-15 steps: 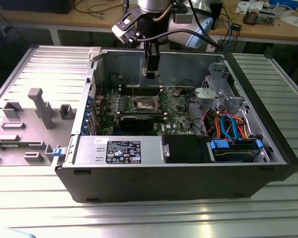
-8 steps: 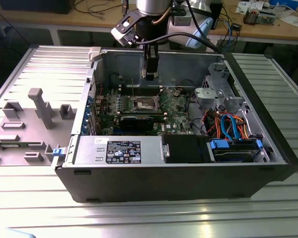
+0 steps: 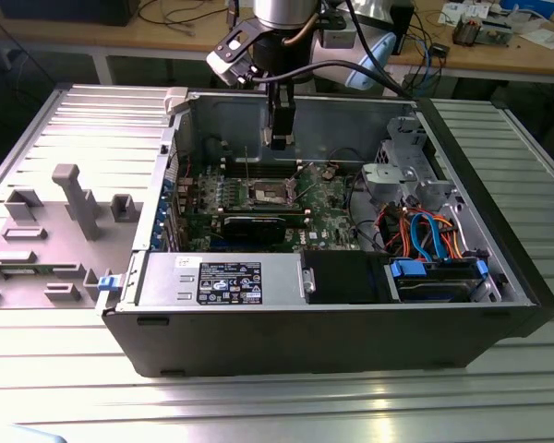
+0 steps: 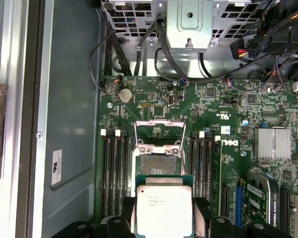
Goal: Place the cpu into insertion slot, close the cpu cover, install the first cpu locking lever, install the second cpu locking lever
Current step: 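Place the cpu into insertion slot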
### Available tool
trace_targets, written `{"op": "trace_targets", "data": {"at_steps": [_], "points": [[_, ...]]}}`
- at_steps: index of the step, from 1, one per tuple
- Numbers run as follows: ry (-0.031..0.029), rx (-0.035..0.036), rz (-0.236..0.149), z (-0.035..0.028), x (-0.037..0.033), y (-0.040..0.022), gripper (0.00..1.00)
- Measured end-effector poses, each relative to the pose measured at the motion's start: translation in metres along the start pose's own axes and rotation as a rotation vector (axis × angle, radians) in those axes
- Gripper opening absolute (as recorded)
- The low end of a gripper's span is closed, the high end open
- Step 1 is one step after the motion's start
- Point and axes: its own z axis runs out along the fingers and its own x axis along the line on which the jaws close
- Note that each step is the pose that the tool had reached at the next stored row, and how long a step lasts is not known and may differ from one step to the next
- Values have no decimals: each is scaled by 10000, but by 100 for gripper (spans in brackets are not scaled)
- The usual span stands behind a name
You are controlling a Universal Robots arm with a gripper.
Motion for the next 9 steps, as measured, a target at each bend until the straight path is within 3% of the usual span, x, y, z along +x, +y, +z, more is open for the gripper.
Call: {"op": "trace_targets", "data": {"at_steps": [9], "points": [[1,0,-1,45,-1,-1,55]]}}
